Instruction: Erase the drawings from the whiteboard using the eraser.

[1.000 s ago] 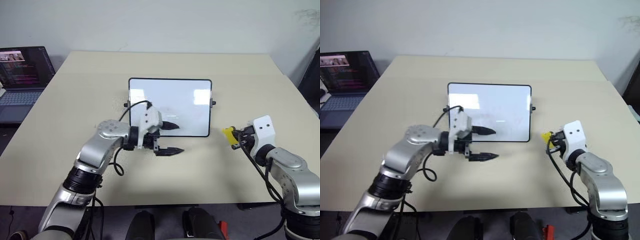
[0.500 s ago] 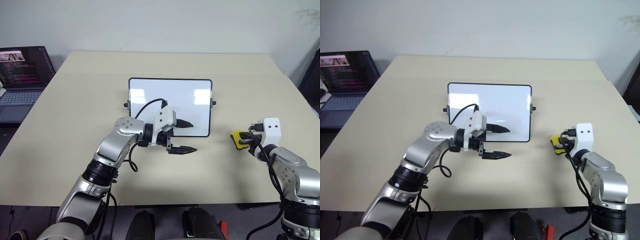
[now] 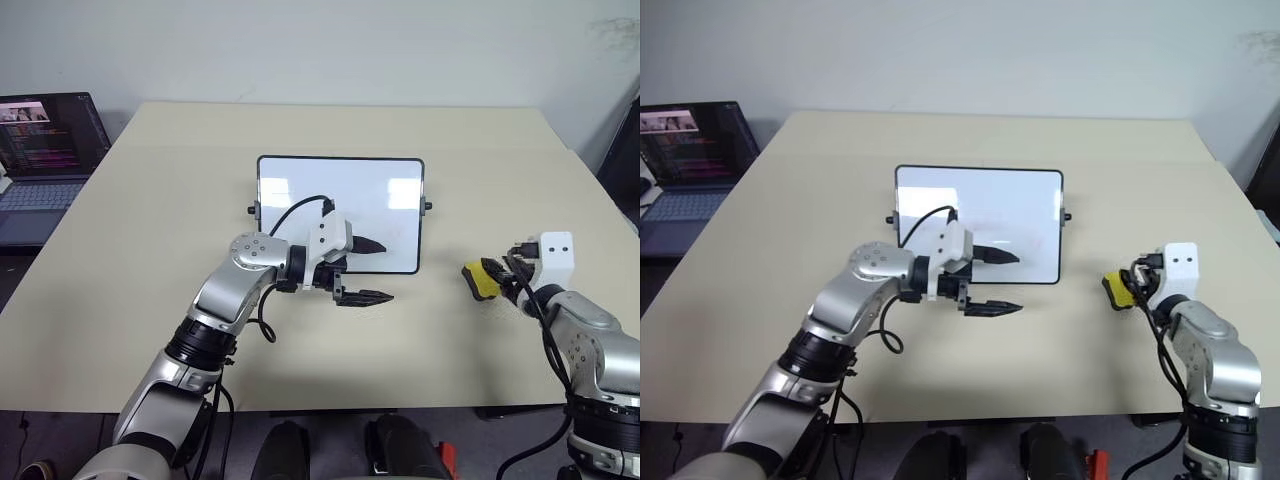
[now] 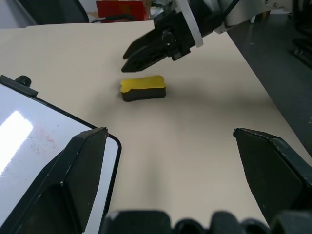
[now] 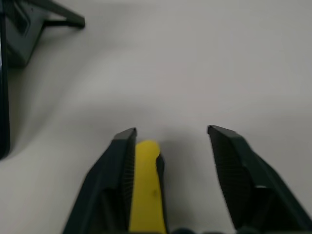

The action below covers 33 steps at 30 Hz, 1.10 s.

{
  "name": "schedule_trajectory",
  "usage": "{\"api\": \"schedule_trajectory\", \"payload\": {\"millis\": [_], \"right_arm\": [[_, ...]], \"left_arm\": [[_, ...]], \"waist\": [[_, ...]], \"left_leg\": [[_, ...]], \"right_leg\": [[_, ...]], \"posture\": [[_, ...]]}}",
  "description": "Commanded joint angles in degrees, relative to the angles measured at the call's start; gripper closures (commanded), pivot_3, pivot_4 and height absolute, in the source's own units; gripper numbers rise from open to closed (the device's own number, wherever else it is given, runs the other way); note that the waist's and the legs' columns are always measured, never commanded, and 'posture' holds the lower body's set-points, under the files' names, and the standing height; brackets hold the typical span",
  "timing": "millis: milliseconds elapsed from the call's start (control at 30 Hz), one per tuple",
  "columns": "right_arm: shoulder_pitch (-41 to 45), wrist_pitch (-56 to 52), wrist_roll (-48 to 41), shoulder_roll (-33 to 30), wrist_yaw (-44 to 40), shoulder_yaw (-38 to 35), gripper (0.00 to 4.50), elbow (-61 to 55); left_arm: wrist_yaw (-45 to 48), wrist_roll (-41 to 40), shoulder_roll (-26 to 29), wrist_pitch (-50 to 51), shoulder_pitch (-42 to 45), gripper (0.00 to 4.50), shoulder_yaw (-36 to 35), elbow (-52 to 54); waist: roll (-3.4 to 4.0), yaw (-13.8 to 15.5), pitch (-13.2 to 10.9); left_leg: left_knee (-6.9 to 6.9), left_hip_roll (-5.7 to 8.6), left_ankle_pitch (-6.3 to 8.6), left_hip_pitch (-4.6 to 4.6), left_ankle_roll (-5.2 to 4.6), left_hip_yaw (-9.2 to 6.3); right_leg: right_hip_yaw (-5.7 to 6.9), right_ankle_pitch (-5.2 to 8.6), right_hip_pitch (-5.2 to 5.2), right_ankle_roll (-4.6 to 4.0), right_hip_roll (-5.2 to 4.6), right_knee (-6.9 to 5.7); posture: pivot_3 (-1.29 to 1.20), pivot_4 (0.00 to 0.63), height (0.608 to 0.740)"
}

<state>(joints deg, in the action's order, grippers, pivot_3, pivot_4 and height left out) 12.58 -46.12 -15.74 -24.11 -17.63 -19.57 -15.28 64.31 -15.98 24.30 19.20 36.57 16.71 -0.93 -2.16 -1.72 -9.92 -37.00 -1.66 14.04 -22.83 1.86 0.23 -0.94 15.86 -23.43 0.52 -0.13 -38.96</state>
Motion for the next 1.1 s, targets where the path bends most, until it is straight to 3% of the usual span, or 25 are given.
{"api": "schedule_trajectory", "payload": {"millis": [33,100,300,433,567,767,1100], "right_arm": [[1.29,2.92,-2.18,-0.99,0.13,-3.19,0.66,-6.53],[0.34,2.48,-4.26,-0.65,-1.03,-2.29,0.03,-11.09],[-7.6,4.66,-3.69,3.84,1.33,6.11,0.03,-24.31],[-17.76,17.66,6.44,7.77,6.24,13.86,0.03,-25.05],[-25.97,28.82,11.87,9.63,7.47,18.45,0.03,-21.7],[-33.0,36.6,2.19,15.32,5.13,12.75,0.03,-18.95],[-40.16,41.85,4.19,18.27,6.52,13.03,0.03,-20.83]], "left_arm": [[-3.88,-1.09,0.14,-0.71,-1.66,0.0,-5.08,1.73],[-7.62,-2.59,-0.11,1.14,-3.98,0.0,-8.55,3.65],[-22.73,-5.09,-3.2,6.22,-16.86,0.0,-18.36,15.17],[-30.01,-4.77,-5.6,5.56,-29.68,0.0,-22.37,23.77],[-35.33,-3.63,-9.45,-0.06,-37.72,0.0,-25.14,24.17],[-46.21,3.32,-11.69,-3.31,-39.0,0.0,-26.28,24.49],[-50.02,4.41,-11.13,-5.16,-41.99,0.0,-27.56,24.66]], "waist": [[0.03,-0.06,-0.01],[0.07,-0.21,-0.02],[0.08,-0.01,0.01],[0.08,0.07,0.02],[-0.01,0.3,0.08],[-0.04,0.39,0.1],[-0.03,0.35,0.14]], "left_leg": [[0.0,0.0,0.0,0.0,0.0,0.0],[0.02,-0.06,0.0,0.02,0.0,0.0],[0.04,-0.24,0.01,0.01,0.01,-0.09],[0.01,-0.17,0.06,0.0,0.1,-0.06],[-0.03,0.02,0.06,0.12,0.11,-0.02],[-0.06,-0.03,0.01,0.34,0.05,-0.04],[0.08,-0.08,0.05,0.33,0.09,-0.01]], "right_leg": [[0.0,0.0,0.0,0.0,0.0,0.0],[-0.02,0.0,0.0,0.0,0.01,-0.01],[0.02,0.01,0.01,0.01,-0.04,0.01],[0.02,0.02,0.02,0.02,-0.4,0.02],[0.06,0.15,0.17,0.27,-0.64,0.03],[0.06,0.14,0.33,0.25,-0.6,-0.03],[0.06,0.24,0.27,0.12,-0.57,-0.01]], "posture": [[0.0,0.15,0.74],[0.0,0.15,0.74],[0.0,0.15,0.74],[0.0,0.15,0.74],[0.0,0.15,0.74],[0.0,0.15,0.74],[0.0,0.15,0.74]]}}
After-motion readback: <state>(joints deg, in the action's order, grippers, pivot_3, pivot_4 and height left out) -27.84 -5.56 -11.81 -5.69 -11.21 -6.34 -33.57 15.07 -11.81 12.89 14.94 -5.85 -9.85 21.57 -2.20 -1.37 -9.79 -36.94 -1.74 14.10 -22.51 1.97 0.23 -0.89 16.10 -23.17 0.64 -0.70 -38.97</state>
